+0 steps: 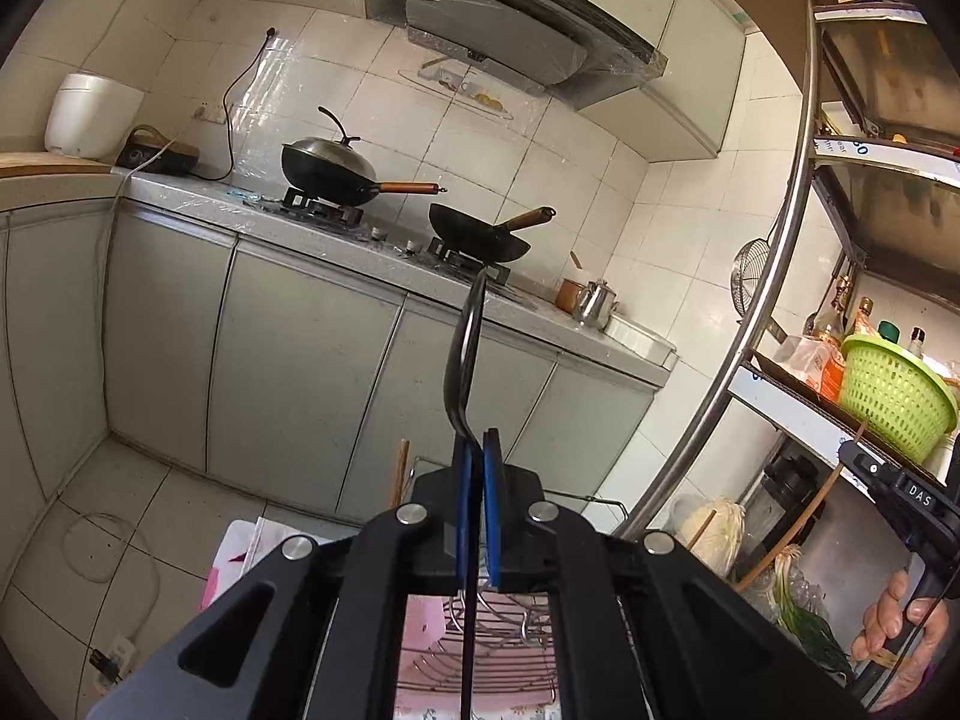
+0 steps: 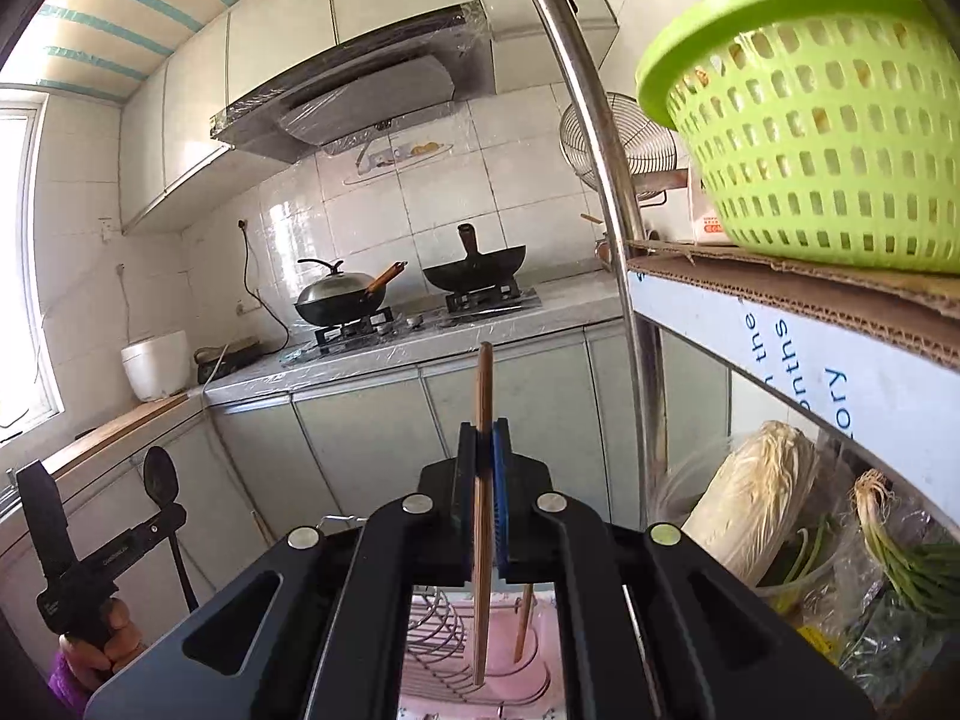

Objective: Organize utensils
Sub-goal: 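Carry the black spoon into the pink cup with the left tool while the right tool drops its chopstick in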

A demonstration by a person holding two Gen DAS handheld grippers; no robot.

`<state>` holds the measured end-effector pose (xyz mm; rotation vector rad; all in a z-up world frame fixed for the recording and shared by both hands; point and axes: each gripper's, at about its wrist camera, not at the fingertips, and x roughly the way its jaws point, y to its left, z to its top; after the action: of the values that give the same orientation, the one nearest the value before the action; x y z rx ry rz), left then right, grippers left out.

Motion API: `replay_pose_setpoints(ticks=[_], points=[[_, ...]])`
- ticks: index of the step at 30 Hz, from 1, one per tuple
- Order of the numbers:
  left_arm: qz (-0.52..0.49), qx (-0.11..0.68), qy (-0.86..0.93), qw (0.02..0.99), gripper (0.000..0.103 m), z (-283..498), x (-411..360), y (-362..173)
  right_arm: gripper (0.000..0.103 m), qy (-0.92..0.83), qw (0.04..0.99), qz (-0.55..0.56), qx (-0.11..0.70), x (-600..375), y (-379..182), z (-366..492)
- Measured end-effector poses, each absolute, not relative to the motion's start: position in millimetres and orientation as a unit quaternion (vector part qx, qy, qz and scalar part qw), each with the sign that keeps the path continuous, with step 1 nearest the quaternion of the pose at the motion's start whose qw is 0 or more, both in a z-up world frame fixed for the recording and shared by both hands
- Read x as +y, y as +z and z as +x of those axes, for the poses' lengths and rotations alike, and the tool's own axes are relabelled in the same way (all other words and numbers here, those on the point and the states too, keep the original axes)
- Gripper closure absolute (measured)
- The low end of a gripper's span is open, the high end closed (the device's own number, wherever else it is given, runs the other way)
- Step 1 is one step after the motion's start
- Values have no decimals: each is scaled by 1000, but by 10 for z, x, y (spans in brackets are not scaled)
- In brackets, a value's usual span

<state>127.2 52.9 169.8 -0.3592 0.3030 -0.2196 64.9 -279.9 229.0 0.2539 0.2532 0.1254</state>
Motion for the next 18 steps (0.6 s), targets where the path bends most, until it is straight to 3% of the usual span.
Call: replay_pose_setpoints(ticks=[18], points=[[-147, 81, -43, 985, 99, 1943, 425, 1233, 98, 51, 976, 114, 181, -2778, 1671, 1308]])
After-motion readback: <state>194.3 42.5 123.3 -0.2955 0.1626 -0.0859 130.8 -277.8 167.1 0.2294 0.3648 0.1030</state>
